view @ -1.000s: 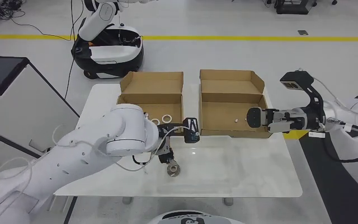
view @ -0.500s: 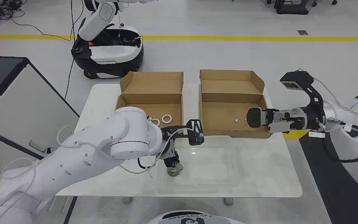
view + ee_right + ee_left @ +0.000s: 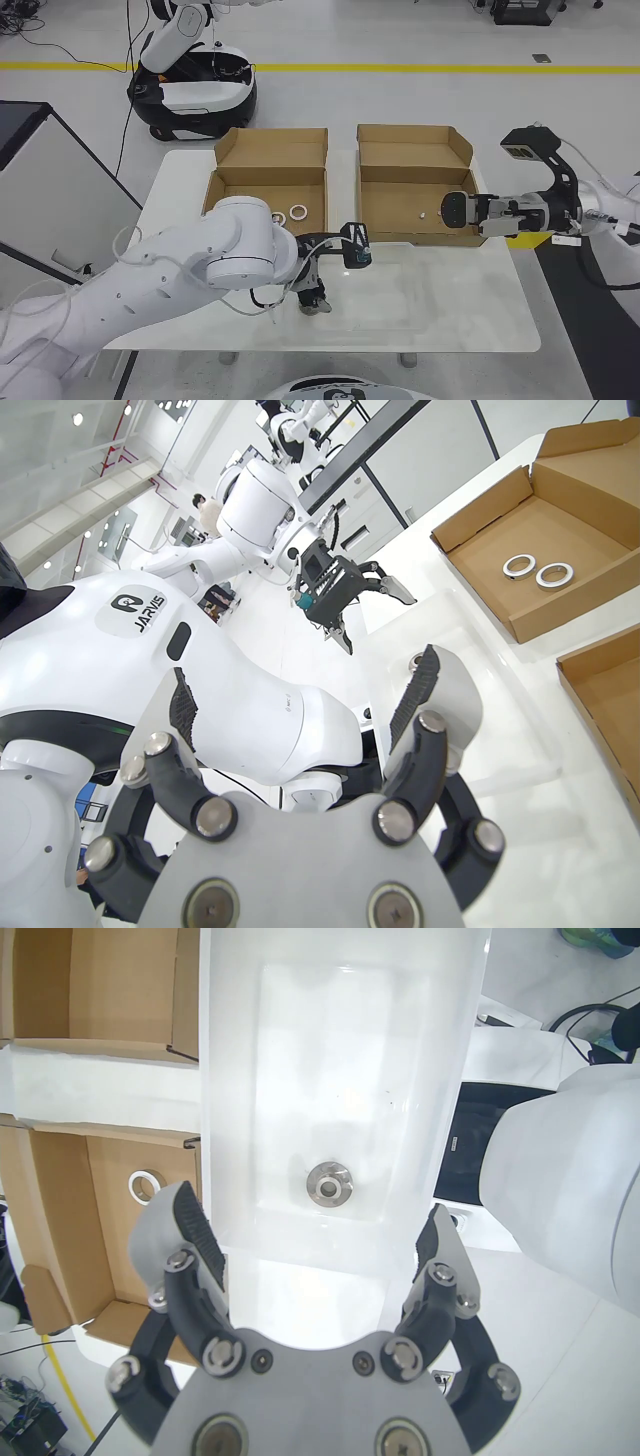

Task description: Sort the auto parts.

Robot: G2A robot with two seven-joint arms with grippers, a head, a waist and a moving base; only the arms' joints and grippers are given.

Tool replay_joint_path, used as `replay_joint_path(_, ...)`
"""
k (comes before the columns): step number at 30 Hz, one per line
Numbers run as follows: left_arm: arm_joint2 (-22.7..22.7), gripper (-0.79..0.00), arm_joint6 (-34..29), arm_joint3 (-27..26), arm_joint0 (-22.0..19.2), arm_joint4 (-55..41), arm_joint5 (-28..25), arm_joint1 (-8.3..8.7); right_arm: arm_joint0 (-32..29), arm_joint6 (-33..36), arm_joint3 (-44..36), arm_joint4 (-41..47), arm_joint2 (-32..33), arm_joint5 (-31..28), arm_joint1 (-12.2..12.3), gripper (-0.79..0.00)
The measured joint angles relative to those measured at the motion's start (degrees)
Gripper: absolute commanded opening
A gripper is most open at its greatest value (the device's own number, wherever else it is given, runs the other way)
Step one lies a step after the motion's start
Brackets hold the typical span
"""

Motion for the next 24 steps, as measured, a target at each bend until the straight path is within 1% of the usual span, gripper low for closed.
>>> replay_joint_path(2,1.53,0.0,-0.43,0.79,-1.25,0.22,0.3,-0.9,0.0,0.0,0.0,0.0,0.0,0.0,0.0,0.0)
replay_joint_path(8,6.96,0.0,-1.85,5.98,-4.96,-0.01,0.17,-4.26,0.0,0.0,0.0,0.0,0.0,0.0,0.0,0.0)
replay_joint_path(12,10.96,0.0,-2.17,9.89,-7.14,-0.58,-0.94,-7.12,0.0,0.0,0.0,0.0,0.0,0.0,0.0,0.0)
replay_joint_path(15,13.34,0.0,-2.13,12.73,-8.12,-1.43,-1.62,-9.1,0.0,0.0,0.0,0.0,0.0,0.0,0.0,0.0)
replay_joint_path(18,15.22,0.0,-2.53,15.42,-8.62,-2.12,-2.01,-10.73,0.0,0.0,0.0,0.0,0.0,0.0,0.0,0.0)
replay_joint_path(21,16.28,0.0,-2.85,17.76,-8.78,-3.02,-1.79,-11.93,0.0,0.0,0.0,0.0,0.0,0.0,0.0,0.0)
replay_joint_path(22,16.46,-0.025,-3.07,18.32,-8.84,-3.33,-1.57,-12.22,0.0,0.0,0.0,0.0,0.0,0.0,0.0,0.0)
replay_joint_path(24,16.73,-0.046,-3.43,19.11,-8.95,-3.98,-1.34,-12.77,0.0,0.0,0.0,0.0,0.0,0.0,0.0,0.0)
